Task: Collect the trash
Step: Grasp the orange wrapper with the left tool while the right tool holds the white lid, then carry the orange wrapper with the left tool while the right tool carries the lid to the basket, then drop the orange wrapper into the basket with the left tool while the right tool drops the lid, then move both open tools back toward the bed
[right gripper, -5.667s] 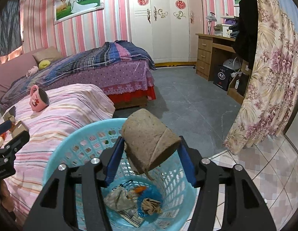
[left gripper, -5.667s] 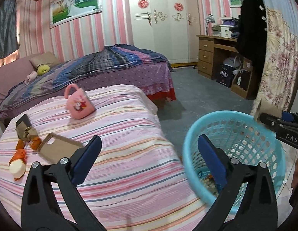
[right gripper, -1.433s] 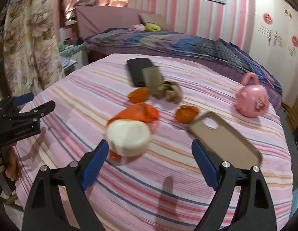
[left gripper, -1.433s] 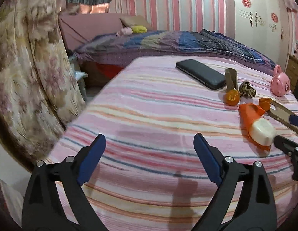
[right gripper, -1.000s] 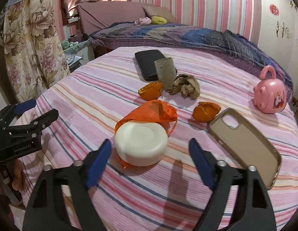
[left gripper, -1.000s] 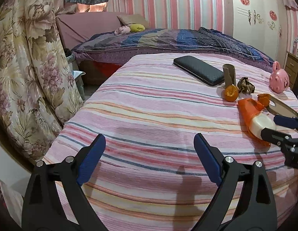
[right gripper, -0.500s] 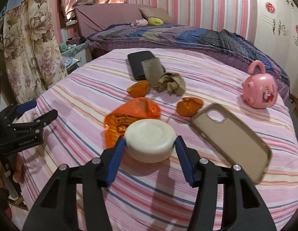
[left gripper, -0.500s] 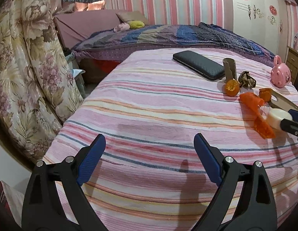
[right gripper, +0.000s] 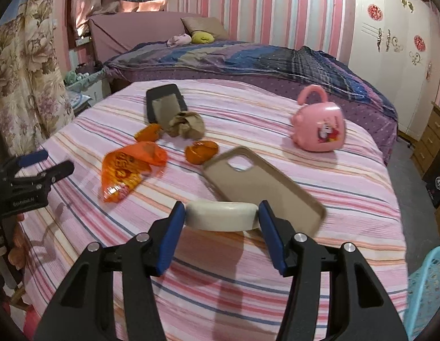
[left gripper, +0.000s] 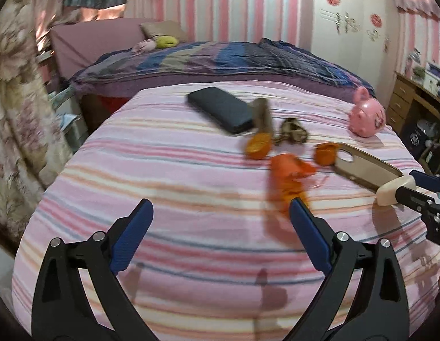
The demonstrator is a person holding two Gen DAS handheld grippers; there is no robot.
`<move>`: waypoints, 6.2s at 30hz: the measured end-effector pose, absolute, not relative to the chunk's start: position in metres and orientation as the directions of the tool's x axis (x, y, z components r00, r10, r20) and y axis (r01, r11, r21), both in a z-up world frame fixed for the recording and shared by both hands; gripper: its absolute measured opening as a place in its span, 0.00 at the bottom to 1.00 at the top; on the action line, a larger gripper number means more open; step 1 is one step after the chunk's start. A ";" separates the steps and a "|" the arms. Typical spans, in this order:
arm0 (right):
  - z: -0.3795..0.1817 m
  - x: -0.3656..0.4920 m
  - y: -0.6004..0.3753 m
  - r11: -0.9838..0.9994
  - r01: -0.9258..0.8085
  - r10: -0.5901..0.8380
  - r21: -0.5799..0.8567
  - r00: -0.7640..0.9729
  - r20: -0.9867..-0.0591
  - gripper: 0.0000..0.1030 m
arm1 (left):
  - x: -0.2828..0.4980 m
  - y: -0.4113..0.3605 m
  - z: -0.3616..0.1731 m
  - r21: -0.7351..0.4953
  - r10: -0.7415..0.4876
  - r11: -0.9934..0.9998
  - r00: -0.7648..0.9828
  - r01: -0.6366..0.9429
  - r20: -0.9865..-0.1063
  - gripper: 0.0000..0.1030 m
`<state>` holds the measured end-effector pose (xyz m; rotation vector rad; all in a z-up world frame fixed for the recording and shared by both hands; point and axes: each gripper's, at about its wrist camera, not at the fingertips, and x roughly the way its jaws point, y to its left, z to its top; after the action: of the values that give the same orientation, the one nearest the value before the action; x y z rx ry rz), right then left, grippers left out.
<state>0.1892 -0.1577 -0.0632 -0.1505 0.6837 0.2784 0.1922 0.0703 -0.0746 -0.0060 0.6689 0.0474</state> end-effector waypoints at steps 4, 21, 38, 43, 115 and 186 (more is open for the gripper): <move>-0.056 0.183 -0.178 0.955 -0.292 0.200 -0.044 0.748 -0.633 0.50 | 0.208 0.045 -0.079 -0.004 -0.005 1.000 0.760 0.003 -0.650 0.91; -0.070 0.171 -0.204 0.938 -0.344 0.213 -0.051 0.685 -0.696 0.71 | 0.195 0.035 -0.079 0.011 -0.014 1.000 0.740 0.028 -0.672 0.05; -0.095 0.182 -0.178 0.932 -0.360 0.279 0.049 0.625 -0.729 0.60 | 0.160 0.068 -0.066 0.010 0.033 0.999 0.756 -0.034 -0.654 0.13; -0.089 0.176 -0.181 0.930 -0.368 0.275 0.022 0.651 -0.708 0.59 | 0.169 0.056 -0.069 0.005 0.030 0.999 0.765 -0.034 -0.643 0.60; -0.074 0.044 -0.585 0.952 0.304 -0.225 0.025 0.757 -0.614 0.60 | 0.121 -0.373 -0.068 -0.013 -0.478 0.800 0.625 0.599 -0.618 0.24; -0.065 0.221 -0.228 0.994 -0.108 0.061 -0.034 0.766 -0.640 0.92 | 0.200 0.084 -0.062 0.025 0.131 0.990 0.812 -0.142 -0.569 0.95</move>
<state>0.2206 -0.2284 -0.0647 -0.0702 0.6920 0.0922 0.2001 0.0841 -0.0624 -0.0194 0.6063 0.1458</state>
